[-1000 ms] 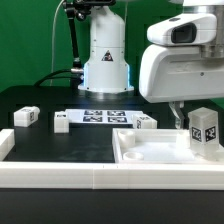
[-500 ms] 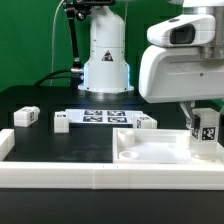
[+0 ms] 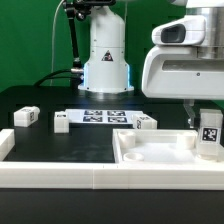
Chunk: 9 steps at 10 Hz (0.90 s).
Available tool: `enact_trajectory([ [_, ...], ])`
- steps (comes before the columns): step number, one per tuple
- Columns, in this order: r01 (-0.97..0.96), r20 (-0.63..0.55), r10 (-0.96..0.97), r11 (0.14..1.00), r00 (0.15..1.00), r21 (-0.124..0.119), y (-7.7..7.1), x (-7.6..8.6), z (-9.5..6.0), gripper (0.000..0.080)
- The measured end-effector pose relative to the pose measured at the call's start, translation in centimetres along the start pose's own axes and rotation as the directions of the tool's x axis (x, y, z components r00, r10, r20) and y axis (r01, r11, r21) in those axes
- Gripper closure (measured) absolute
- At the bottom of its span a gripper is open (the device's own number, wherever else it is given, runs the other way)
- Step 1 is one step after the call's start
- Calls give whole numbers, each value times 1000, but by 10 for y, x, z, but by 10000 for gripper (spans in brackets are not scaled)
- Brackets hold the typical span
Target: Assemble one leg
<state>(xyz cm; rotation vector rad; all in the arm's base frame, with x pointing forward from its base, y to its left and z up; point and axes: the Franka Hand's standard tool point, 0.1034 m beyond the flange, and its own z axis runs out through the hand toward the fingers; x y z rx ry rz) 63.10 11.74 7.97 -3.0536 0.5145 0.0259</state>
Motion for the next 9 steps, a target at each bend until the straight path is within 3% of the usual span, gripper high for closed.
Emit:
enact_trajectory([
  [4, -425, 1, 425, 905, 905, -21, 2, 1, 1, 509],
  [9, -661, 14, 661, 750, 750, -33, 3, 1, 1, 509],
])
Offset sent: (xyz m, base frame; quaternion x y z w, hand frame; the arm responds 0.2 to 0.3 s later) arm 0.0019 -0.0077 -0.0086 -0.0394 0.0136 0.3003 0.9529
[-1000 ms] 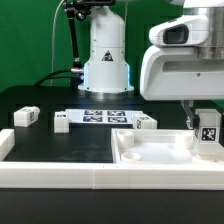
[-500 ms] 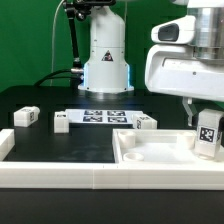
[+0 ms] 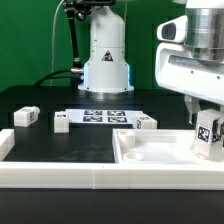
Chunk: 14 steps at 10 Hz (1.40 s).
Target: Assemble one leg
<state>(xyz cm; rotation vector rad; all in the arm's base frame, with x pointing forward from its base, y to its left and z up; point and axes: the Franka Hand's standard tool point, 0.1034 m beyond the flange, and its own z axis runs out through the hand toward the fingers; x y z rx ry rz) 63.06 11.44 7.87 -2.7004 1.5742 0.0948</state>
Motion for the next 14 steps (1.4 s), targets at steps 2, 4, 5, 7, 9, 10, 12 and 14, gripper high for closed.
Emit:
enact_trajectory([
  [2, -17, 2, 17, 1000, 1000, 2, 0, 0, 0, 507],
  [4, 17, 2, -17, 1000, 1000, 4, -2, -3, 0, 196],
  [5, 100, 2, -100, 995, 995, 5, -2, -5, 0, 164],
  [7, 299, -8, -299, 954, 954, 18, -5, -6, -1, 152],
  [9, 460, -20, -460, 887, 888, 25, -4, -9, 2, 151],
  [10, 545, -20, -545, 838, 838, 22, -3, -10, 2, 151],
  [12, 676, -22, -675, 737, 737, 18, -3, -11, 2, 151],
  [14, 782, -26, -782, 623, 623, 15, -3, -11, 2, 151],
])
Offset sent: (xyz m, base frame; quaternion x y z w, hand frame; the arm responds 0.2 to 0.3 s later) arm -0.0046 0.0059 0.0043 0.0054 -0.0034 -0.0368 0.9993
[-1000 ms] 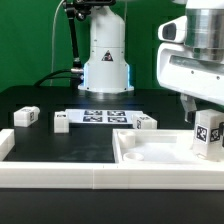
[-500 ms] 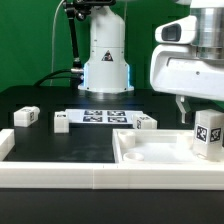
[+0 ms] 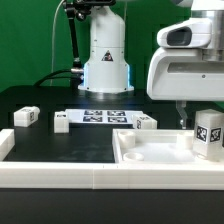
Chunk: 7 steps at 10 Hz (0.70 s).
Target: Assemble one leg
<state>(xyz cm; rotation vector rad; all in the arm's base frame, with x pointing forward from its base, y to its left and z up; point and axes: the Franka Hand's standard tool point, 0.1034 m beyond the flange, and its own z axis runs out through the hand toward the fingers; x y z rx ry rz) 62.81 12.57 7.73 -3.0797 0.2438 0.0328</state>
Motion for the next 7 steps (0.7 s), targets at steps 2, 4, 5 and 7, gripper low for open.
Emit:
enact_trajectory([
  [2, 136, -1, -136, 991, 991, 0, 2, 1, 0, 151],
  [4, 244, -2, -244, 970, 970, -1, 4, 2, -1, 151],
  [5, 320, -2, -320, 947, 947, -1, 6, 3, -1, 151],
  [7, 399, 0, -399, 917, 917, -1, 7, 5, -3, 151],
])
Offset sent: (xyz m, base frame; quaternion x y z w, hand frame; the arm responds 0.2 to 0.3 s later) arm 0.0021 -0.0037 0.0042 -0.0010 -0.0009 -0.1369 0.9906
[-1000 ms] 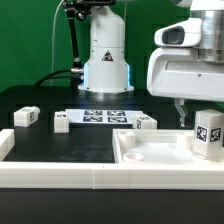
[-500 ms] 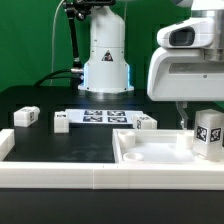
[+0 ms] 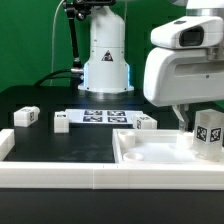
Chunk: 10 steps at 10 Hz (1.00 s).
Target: Assemble one leg
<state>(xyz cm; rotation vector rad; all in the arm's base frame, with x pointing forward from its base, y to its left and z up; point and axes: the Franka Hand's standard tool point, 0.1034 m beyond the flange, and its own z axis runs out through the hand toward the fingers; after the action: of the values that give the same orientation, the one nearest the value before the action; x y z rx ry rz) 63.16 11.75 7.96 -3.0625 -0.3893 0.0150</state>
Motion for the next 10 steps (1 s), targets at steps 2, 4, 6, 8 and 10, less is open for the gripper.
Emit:
enact_trajectory([
  [2, 2, 1, -2, 1000, 1000, 0, 0, 0, 0, 151],
  [4, 2, 1, -2, 1000, 1000, 0, 0, 0, 0, 239],
  [6, -28, 1, 28, 1000, 1000, 1, 0, 0, 1, 508],
  [8, -62, 1, 62, 998, 998, 3, 0, 0, 1, 508],
  [10, -195, -18, 195, 981, 981, 4, 0, 2, 2, 508],
])
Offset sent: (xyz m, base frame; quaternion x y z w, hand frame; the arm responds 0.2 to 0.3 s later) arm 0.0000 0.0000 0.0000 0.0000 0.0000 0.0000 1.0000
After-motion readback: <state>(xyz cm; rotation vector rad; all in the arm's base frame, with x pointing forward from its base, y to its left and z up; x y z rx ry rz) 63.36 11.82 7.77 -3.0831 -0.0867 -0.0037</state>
